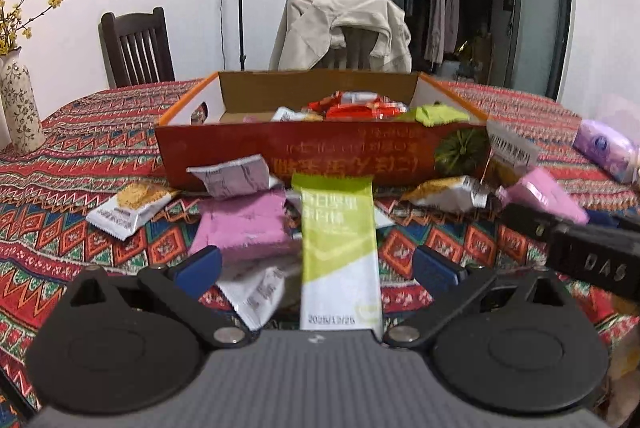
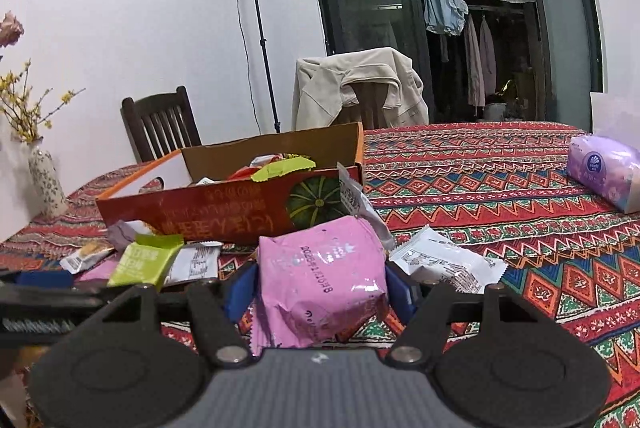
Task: Organize snacks
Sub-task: 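Grasp the green-and-white bar with the left tool while the right tool holds the pink bag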
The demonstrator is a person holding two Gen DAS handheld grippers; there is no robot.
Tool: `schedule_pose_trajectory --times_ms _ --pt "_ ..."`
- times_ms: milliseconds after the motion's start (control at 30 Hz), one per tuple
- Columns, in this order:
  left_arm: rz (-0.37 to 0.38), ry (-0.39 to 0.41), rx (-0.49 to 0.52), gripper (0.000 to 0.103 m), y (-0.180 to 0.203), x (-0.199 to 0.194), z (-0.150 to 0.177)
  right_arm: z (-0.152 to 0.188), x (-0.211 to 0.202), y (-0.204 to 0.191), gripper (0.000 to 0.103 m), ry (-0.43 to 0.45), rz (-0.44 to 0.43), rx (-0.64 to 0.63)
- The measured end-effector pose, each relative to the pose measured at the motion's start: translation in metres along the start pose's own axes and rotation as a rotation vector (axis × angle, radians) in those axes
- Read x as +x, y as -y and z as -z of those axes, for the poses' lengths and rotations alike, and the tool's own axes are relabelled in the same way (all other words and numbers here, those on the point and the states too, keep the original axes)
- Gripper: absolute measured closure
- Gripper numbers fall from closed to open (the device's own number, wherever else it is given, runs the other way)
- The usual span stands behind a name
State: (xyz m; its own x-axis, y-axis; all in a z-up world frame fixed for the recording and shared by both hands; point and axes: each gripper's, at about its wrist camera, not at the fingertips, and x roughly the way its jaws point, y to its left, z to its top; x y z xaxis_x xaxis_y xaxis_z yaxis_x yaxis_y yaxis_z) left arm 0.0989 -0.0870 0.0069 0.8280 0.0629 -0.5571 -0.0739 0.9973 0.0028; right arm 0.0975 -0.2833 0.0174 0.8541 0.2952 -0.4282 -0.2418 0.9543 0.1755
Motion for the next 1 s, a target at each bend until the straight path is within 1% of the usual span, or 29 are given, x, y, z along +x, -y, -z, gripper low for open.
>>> schedule_pose_trajectory --times_ms 133,200,233,267,300,333,367,400,433,500,567,633,767,1000 --pt "-0.036 -0.031 0.008 0.0 0.004 0.006 0.007 0.0 -0.003 0.0 0.036 0.012 -0.013 -0.004" --pt "-0.046 -0.044 0.006 0.003 0.004 0.008 0.009 0.001 -0.003 0.0 0.036 0.012 -0.016 -0.005" --pt "-0.052 -0.047 0.009 0.009 0.004 0.009 0.01 0.0 -0.003 0.0 0.036 0.011 -0.016 -0.005" --pt "-0.057 -0.047 0.017 0.017 0.005 0.009 0.011 0.0 -0.003 0.0 0.036 0.011 -0.017 -0.005" --pt "-0.059 -0.05 0.028 0.022 0.006 0.01 0.012 0.0 -0.003 0.0 0.036 0.01 -0.017 -0.006" --pt "-0.054 -0.056 0.034 0.033 0.008 0.011 0.012 0.0 -0.003 -0.001 0.036 0.01 -0.017 -0.007" --pt "-0.045 -0.062 0.039 0.039 0.008 0.012 0.013 0.0 -0.002 -0.002 0.036 0.009 -0.017 -0.009" --pt "-0.045 -0.055 0.045 0.042 0.009 0.011 0.013 0.0 -0.003 -0.002 0.036 0.009 -0.017 -0.01" --pt "-0.041 -0.048 0.051 0.052 0.01 0.01 0.014 0.0 -0.002 -0.002 0.036 0.008 -0.018 -0.011" --pt "-0.037 -0.04 0.054 0.054 0.01 0.008 0.015 0.0 -0.002 -0.003 0.036 0.007 -0.017 -0.014" --pt "-0.027 -0.029 0.059 0.06 0.009 0.005 0.015 0.0 -0.003 -0.004 0.036 0.014 -0.02 -0.021" --pt "-0.015 -0.015 0.067 0.063 0.008 0.001 0.016 0.002 -0.006 -0.006 0.036 0.031 -0.026 -0.033" --pt "0.008 -0.005 0.058 0.064 0.004 -0.006 0.015 0.003 -0.01 -0.01 0.036 0.038 -0.033 -0.05" --pt "0.043 0.032 0.036 0.064 -0.006 -0.024 0.012 0.003 -0.021 -0.014 0.036 0.05 -0.032 -0.039"
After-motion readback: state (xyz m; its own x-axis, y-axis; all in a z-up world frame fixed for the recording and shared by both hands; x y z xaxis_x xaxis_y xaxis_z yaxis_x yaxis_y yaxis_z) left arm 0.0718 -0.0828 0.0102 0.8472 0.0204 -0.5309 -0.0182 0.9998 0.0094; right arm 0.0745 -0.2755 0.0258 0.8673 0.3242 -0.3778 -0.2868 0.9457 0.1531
